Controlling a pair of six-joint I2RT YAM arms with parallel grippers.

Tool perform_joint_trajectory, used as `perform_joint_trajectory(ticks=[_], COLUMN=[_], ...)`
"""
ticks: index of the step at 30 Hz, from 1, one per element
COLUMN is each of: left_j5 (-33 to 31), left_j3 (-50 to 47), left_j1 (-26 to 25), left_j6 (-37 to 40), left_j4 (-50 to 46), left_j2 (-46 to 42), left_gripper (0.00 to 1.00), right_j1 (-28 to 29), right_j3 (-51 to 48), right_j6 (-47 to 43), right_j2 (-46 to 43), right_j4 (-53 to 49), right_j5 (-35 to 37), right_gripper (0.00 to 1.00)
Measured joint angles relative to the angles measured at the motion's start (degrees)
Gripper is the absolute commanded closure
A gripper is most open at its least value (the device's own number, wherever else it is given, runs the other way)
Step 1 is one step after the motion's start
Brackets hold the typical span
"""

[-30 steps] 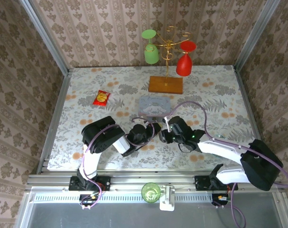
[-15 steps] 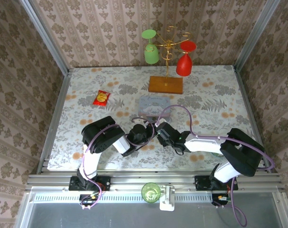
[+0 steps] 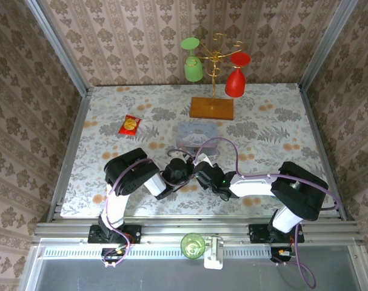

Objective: Unlock the padlock with the key

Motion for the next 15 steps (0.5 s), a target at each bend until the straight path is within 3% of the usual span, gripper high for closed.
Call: perform_joint_trajectory(ticks=[6,15], left_j5=[0.1,-0.3], left_j3=[0.0,0.0], left_j1=[0.2,0.2], left_j6=[-0.3,-0.3], left_j4=[-0.3,-0.4], left_j2=[0.0,0.0], left_gripper=[0.97,0.95], right_j1=[-1.2,-12.6], right_j3=[-0.9,-9.4], right_j6=[1.3,12.1], right_j2=[-0.4,-3.6], right_j4=[1.6,16.1], right_j5=[-3.1,-27.6], right_gripper=[1.0,1.0])
